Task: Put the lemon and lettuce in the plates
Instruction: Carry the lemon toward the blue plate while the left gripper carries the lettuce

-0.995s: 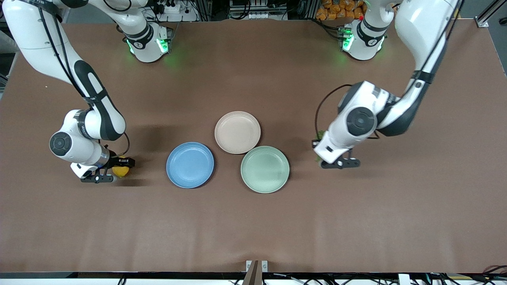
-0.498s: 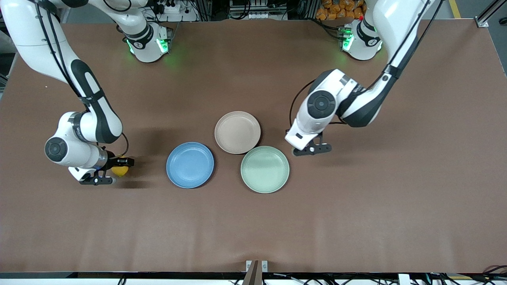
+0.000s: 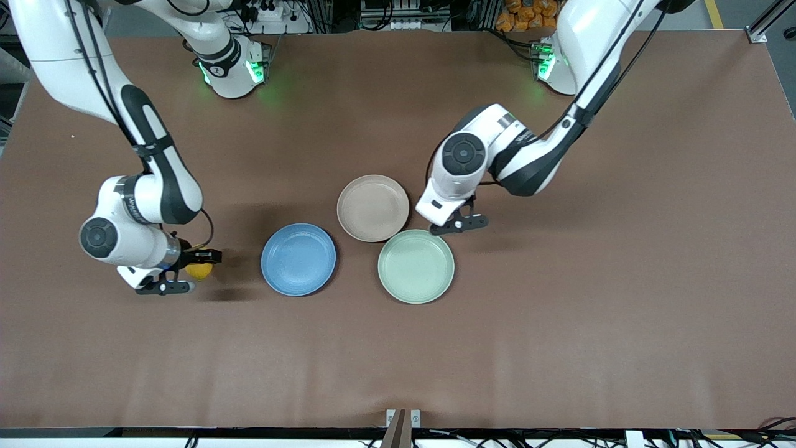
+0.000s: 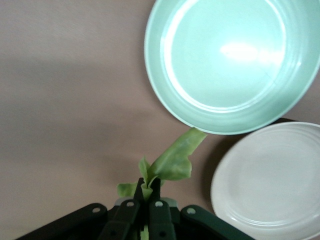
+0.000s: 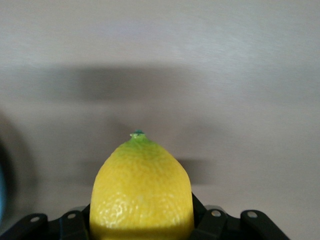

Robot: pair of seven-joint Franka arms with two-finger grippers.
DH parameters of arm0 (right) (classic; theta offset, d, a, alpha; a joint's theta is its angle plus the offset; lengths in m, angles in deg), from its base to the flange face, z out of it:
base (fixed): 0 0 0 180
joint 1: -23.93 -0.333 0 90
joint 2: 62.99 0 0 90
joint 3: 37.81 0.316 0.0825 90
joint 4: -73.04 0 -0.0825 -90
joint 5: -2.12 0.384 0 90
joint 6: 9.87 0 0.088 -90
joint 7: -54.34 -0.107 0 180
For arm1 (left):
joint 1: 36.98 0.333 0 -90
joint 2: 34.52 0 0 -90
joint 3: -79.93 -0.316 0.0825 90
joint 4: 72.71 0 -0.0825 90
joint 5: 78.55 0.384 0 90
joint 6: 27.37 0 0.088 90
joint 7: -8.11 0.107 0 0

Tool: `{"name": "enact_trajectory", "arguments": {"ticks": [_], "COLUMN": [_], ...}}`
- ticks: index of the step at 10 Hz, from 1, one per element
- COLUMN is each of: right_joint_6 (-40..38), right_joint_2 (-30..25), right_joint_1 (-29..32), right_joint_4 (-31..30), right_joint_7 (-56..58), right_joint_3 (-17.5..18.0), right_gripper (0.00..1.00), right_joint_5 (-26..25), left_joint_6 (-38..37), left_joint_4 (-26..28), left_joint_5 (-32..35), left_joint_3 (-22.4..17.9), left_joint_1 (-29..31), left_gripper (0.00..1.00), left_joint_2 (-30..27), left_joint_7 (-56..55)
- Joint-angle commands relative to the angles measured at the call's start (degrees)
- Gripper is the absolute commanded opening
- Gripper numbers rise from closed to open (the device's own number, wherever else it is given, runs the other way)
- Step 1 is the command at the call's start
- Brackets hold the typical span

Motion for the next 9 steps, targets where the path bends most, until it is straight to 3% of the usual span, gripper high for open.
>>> {"name": "enact_trajectory", "arguments": {"ticks": [1,3,5,9], "right_joint_6": [-2.57,-2.57,-2.4,-1.87], "right_joint_2": [-0.8,-0.36,0.34,2.63], "right_joint_1": [-4.15,-7.94,-10.22,-14.62], "right_joint_4": [2.87,4.46,5.51,6.66], "right_joint_7": [-6.0,-7.34,-7.08,-7.43], "right_joint_3": [0.56,0.56,0.47,0.47], "right_gripper": [0.32,0.32,0.32,0.35], "right_joint_5": [0.75,0.92,4.86,5.23], "left_joint_6": [2.03,3.45,5.72,9.69], "left_joint_4": [-3.78,-3.88,-4.23,-4.23], "left_joint_5": [1.12,1.04,1.04,0.95], "left_joint_3": [-0.5,-2.34,-2.79,-2.79], "left_joint_1": [-3.25,-5.62,-6.69,-7.4], "left_gripper": [0.0,0.0,0.0,0.0], "left_joint_2": [3.95,4.05,4.84,5.37], "left_joint_7": [-4.57,-6.25,-7.92,-10.22]}}
